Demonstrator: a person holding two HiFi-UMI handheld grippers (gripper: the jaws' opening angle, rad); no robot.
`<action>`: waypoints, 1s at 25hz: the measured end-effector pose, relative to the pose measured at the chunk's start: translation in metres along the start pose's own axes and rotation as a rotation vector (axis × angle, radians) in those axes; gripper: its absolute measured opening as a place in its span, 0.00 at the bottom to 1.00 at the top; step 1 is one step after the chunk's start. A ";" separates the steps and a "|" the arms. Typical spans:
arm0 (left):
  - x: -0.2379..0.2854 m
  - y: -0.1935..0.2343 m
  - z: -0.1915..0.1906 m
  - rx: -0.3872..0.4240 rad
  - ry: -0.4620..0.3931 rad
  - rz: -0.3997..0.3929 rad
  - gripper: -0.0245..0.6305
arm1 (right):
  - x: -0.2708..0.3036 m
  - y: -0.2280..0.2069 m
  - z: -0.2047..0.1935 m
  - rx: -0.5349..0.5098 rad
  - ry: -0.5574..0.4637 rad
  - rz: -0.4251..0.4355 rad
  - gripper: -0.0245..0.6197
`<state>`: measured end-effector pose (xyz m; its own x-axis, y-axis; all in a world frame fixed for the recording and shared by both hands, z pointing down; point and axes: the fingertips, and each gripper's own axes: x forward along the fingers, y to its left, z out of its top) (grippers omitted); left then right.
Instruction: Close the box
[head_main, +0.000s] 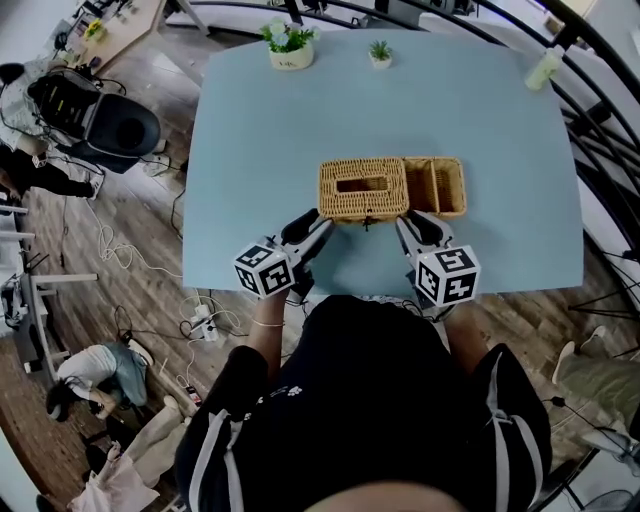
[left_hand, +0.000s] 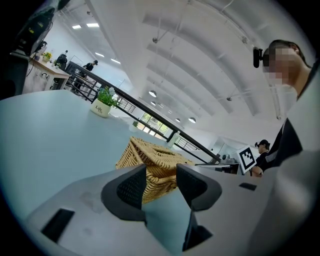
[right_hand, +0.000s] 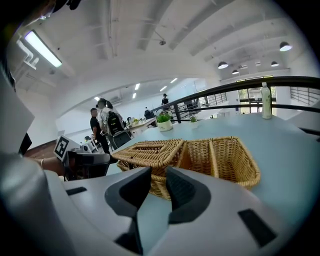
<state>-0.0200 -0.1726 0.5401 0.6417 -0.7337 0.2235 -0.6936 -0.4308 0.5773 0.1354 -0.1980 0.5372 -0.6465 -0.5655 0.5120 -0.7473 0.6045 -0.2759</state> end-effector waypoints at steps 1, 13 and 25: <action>0.000 0.001 -0.001 0.002 0.006 -0.002 0.29 | 0.000 0.000 -0.001 0.001 0.002 -0.006 0.19; -0.018 -0.012 0.014 0.117 0.041 -0.022 0.29 | -0.025 0.008 0.023 0.027 -0.095 -0.113 0.18; -0.045 -0.048 0.039 0.275 0.002 -0.076 0.17 | -0.053 0.056 0.058 0.053 -0.247 -0.116 0.04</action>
<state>-0.0291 -0.1396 0.4716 0.6960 -0.6927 0.1891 -0.7058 -0.6114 0.3578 0.1189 -0.1668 0.4474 -0.5687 -0.7533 0.3303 -0.8215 0.5007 -0.2727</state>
